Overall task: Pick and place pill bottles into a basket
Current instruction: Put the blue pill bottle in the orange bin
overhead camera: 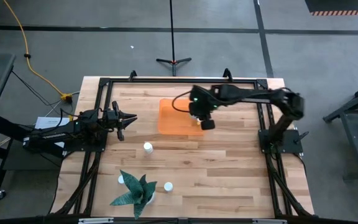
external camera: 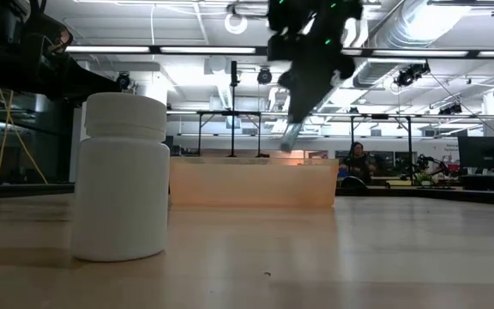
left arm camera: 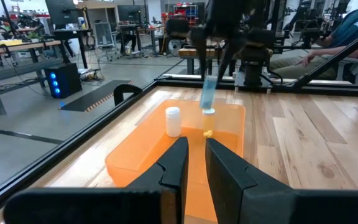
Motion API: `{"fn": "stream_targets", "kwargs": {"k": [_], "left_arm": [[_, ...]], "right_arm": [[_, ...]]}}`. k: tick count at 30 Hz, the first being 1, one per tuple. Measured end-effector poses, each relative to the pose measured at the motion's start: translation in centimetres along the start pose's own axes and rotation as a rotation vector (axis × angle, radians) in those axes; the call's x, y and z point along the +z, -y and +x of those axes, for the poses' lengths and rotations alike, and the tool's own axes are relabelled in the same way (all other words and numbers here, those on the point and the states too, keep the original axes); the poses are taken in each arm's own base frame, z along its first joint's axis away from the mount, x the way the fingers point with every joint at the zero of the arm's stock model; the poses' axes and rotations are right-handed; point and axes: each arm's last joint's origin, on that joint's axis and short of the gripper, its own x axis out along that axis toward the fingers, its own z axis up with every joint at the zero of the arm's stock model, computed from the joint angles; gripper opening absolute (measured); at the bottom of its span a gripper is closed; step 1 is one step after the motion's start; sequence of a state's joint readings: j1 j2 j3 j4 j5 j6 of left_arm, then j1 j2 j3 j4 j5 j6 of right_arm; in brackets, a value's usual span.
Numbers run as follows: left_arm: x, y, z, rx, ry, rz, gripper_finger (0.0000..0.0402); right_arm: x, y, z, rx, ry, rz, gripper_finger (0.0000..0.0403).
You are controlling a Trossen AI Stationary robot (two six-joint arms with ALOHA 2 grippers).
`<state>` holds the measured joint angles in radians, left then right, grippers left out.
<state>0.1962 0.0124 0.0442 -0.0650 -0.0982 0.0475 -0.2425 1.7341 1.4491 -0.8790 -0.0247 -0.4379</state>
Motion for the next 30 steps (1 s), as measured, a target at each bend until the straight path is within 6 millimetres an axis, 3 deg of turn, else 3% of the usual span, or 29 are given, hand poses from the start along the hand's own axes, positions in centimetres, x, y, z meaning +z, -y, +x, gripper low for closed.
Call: {"fn": "stream_targets", "kwargs": {"k": [7,14,30], "left_arm": [[0.0,0.0,0.0,-0.001,0.000,0.000,0.0092],[0.0,0.0,0.0,0.000,0.000,0.000,0.0092],[0.0,0.0,0.0,0.000,0.000,0.000,0.0092]], "right_arm": [[1.9,2.5,3.7,0.095,-0.137,0.028,0.0114],[2.7,3.4,6.5,0.161,-0.235,0.043,0.0114],[2.7,3.3,7.2,0.171,-0.243,0.043,0.0129]]}}
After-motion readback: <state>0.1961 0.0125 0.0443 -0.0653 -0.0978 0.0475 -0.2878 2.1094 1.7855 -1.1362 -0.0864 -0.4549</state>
